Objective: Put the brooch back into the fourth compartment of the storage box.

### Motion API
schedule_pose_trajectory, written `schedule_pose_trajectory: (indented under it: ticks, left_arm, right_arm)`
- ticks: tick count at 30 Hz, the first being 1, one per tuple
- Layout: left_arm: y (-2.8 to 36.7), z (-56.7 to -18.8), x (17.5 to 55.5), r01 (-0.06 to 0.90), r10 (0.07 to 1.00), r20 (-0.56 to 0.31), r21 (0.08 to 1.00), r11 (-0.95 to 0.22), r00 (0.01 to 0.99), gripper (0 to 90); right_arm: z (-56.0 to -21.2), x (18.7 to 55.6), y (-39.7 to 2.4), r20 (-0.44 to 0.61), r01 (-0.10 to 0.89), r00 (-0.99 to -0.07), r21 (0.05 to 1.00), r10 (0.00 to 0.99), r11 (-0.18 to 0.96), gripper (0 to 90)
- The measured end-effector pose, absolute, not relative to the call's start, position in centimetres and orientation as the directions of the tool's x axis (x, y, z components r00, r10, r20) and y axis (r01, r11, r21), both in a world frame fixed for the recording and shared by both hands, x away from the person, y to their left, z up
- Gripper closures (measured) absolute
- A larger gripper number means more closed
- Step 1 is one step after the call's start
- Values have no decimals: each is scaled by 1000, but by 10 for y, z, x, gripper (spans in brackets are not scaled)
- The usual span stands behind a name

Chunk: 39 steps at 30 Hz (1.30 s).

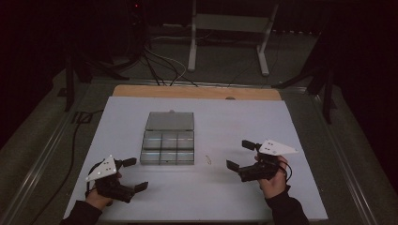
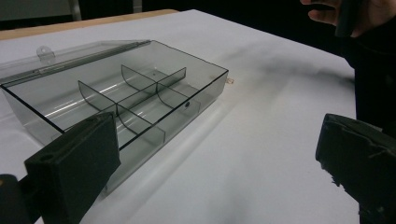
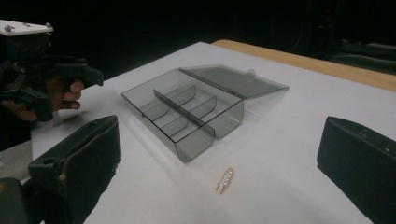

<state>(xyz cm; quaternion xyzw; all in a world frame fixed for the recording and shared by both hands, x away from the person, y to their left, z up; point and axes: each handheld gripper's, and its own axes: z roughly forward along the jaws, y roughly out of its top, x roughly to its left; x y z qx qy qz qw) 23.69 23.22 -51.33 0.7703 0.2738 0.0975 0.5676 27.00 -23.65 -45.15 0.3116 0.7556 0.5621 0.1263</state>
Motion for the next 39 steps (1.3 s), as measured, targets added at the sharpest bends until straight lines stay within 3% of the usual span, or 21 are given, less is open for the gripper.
schedule_pose_trajectory:
  ticks: [14, 27, 39]
  left_arm:
    - [232, -513, 237, 312, 531, -162, 927, -206, 832, 12]
    - [233, -513, 236, 311, 529, -165, 929, -199, 833, 12]
    - [232, -513, 237, 313, 524, -169, 929, -198, 834, 12]
  right_arm:
    - [-452, 290, -215, 172, 355, -769, 916, 616, 187, 0]
    - [-469, 311, -187, 204, 437, -738, 871, 643, 225, 0]
    - [-493, 317, -163, 129, 475, -723, 806, 678, 353, 0]
